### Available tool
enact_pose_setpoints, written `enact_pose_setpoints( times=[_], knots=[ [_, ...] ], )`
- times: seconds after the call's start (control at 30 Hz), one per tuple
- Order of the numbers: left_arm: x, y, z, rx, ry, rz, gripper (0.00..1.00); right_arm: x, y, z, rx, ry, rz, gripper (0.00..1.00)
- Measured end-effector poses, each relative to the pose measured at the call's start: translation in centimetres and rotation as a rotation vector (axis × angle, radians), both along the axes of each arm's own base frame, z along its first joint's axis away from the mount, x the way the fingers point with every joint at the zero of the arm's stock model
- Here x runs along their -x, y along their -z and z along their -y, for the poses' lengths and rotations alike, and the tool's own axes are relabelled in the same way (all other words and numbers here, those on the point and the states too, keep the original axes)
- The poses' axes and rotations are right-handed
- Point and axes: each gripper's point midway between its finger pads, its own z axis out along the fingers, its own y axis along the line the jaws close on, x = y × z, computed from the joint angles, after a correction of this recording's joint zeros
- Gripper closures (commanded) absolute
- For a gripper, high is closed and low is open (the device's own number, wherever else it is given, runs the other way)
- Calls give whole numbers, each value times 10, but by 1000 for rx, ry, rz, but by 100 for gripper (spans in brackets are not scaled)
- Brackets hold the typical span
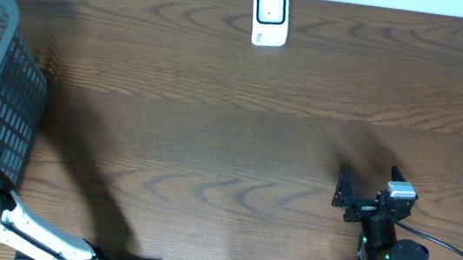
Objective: Scan the item barcode
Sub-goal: 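Move the left gripper into the grey basket toward the packages, then grasp the pink-purple wrapped pack in the basket with the left gripper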
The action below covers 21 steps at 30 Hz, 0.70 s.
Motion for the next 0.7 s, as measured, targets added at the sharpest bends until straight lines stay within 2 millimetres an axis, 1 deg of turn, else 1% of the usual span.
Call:
enact_pose_setpoints(
  times=[0.03, 0.07, 0.1, 0.13, 0.27, 0.47, 0.57, 0.63, 0.7],
  knots=[
    [-1, 0, 0, 1, -2, 7, 65, 0, 0, 0, 0, 0, 0, 1],
    [-3, 1, 0, 2, -3, 16, 71, 0, 0, 0, 0, 0, 0, 1],
    [-5, 1, 0, 5, -1, 25, 88, 0, 0, 0, 0, 0, 0, 1],
    [-7, 2, 1, 10, 1, 37, 93, 0, 0, 0, 0, 0, 0, 1],
    [-11, 6, 4, 33, 13, 52, 93, 0, 0, 0, 0, 0, 0, 1],
    [-13, 5, 6, 52, 64, 46, 93, 0, 0, 0, 0, 0, 0, 1],
    [-18, 1, 5, 56, 80, 68, 93, 0, 0, 0, 0, 0, 0, 1],
    [-27, -6, 0, 40, 91, 109, 93, 0, 0, 0, 0, 0, 0, 1],
    [-38, -18, -5, 7, 99, 172, 93, 0, 0, 0, 0, 0, 0, 1]
  ],
)
